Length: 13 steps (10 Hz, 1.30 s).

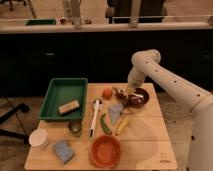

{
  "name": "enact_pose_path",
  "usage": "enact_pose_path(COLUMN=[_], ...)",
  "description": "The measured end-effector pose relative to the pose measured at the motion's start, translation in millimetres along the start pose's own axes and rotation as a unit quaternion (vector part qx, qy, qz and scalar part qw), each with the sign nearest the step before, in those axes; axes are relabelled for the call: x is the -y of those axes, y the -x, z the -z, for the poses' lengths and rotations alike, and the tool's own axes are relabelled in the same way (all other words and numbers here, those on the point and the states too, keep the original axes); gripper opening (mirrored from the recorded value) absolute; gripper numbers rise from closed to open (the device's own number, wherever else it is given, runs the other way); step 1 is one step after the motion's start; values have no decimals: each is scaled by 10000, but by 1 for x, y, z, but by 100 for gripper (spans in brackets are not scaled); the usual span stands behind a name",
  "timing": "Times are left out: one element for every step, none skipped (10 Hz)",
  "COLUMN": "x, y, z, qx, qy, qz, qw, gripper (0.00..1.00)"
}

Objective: Place fork in purple bowl

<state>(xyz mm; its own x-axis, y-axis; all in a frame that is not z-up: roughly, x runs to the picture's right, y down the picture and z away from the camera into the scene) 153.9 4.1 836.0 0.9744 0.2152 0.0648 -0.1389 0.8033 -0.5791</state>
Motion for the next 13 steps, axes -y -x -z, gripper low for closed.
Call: enact_pose_path(x=[6,6,9,10,10,11,14,16,17,19,21,23,25], y=[-5,-11,-23,-32,-42,-46,-47,-50,-54,-59,-60,-62,-67], z=[1,0,-1,-3,-6,-11,-14,-16,-17,-19,-21,-22,-23], qx=[-3,-32,-47,-67,-100,-126,-149,-161,-179,-195,-199,-189,-195], qy=[54,112,115,114,122,129,111,93,77,48,20,-14,-50], qz=[63,76,11,-64,-171,-268,-347,-407,-455,-524,-575,-643,-739], qw=[10000,9999,9999,9999,9997,9995,9992,9990,9988,9984,9981,9977,9971], gripper=[0,0,0,0,0,0,0,0,0,0,0,0,0])
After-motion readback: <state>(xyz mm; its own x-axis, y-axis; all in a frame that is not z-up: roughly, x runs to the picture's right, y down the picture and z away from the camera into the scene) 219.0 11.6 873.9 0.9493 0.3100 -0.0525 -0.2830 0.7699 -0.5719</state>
